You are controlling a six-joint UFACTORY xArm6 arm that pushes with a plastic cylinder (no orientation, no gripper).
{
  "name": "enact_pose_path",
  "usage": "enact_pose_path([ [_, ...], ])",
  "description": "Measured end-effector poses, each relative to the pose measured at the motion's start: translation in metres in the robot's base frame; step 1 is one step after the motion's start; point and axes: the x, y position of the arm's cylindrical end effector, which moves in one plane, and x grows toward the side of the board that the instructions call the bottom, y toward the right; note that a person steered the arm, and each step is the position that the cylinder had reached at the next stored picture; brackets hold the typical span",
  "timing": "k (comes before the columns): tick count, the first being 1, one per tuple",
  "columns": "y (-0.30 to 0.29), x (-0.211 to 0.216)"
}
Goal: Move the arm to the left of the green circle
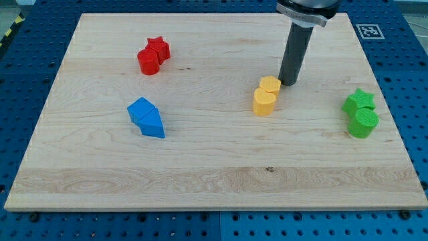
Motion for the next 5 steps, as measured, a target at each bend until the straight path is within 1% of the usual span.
enact_pose_path([
  [2,0.026,0.005],
  [4,0.029,0.015],
  [5,0.029,0.03],
])
